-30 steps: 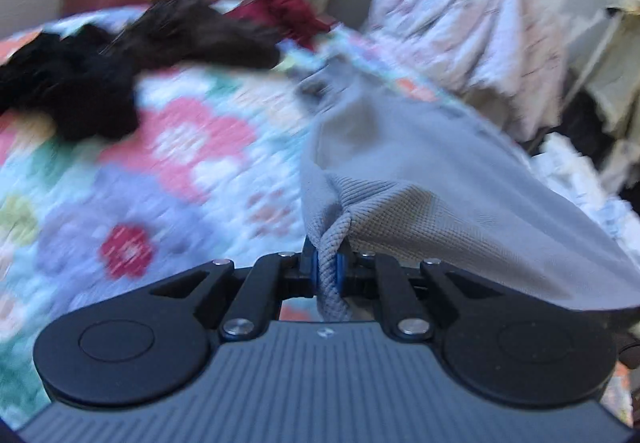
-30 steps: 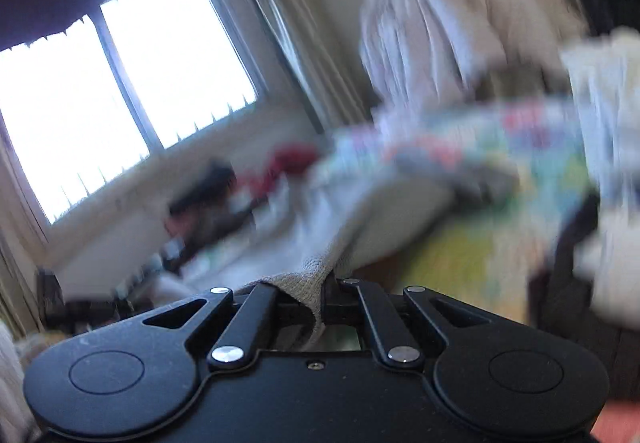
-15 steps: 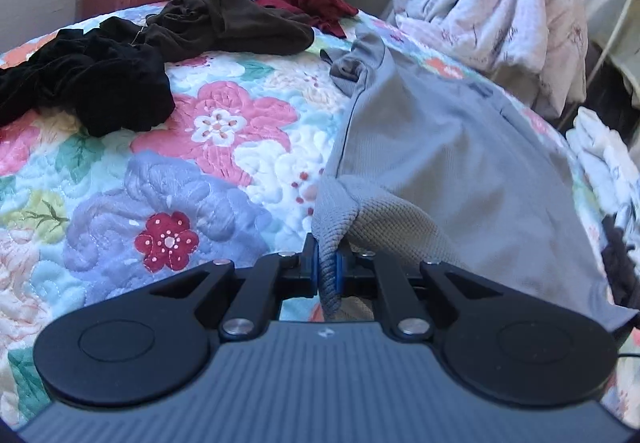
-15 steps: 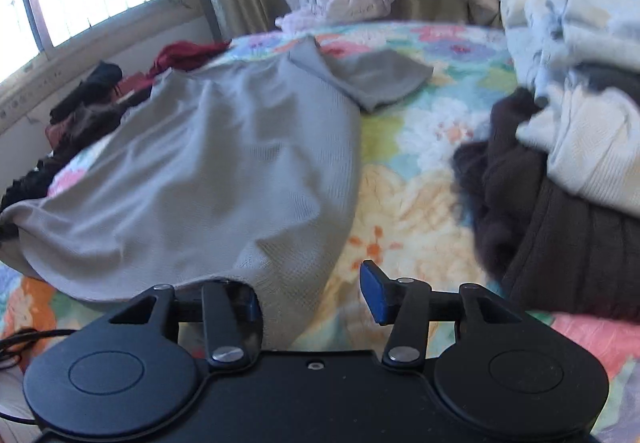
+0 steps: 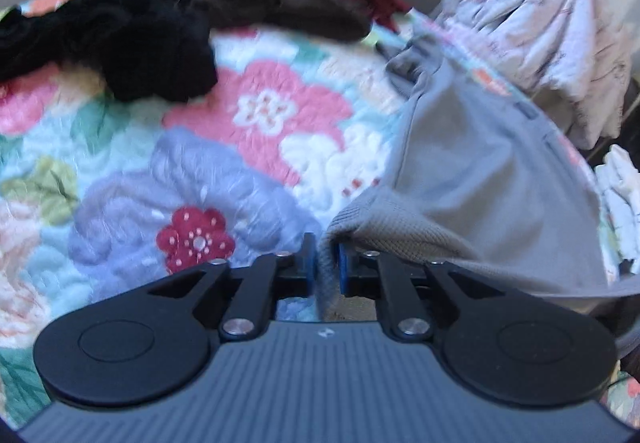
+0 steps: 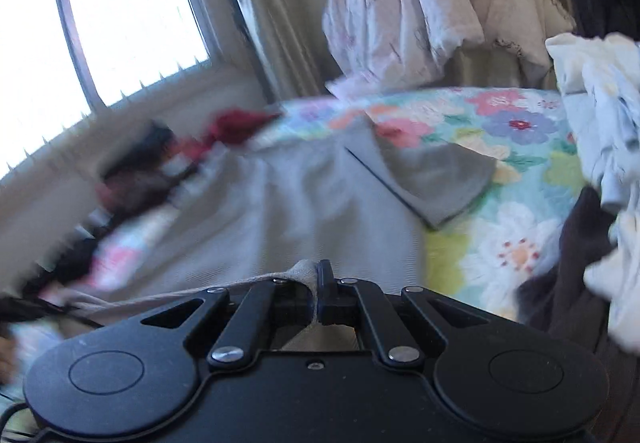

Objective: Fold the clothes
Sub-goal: 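Pull the grey shirt straight with both grippers and lay it flatter on the bed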

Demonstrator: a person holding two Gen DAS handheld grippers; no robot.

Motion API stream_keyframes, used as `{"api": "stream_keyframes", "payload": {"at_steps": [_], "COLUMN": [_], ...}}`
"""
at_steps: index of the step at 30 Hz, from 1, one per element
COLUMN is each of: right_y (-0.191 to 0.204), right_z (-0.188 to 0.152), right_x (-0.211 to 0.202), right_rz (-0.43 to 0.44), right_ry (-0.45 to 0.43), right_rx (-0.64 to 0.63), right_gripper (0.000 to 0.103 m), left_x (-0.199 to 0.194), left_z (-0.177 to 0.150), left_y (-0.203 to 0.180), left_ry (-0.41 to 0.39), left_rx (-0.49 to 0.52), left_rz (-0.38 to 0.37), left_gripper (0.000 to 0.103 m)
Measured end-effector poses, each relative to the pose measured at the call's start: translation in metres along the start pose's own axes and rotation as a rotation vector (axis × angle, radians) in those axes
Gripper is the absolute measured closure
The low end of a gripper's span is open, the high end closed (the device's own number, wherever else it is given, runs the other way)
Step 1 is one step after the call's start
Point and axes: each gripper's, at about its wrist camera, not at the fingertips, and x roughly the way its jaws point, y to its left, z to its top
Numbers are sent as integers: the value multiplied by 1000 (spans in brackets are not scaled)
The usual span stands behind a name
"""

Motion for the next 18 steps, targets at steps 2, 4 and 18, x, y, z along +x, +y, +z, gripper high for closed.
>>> {"api": "stream_keyframes", "payload": {"at_steps": [2,4,18], "right_y": [-9,-20,-57], "right_z": [4,8,-49], "right_x": [22,34,5], "right_rz": [-40,-51,231], "right_ry": [27,62,151], "right_rx": [12,67,550], "right_gripper": [100,89,57], "left_x": [-3,-7,-27], "left_z": [-1,-3,-18], "left_y": [-3,-7,-30], "left_ry": [-5,-9,-55], "left_rx": [20,64,264], "left_rz": [-4,-9,-3], "left_gripper": [88,83,56]}}
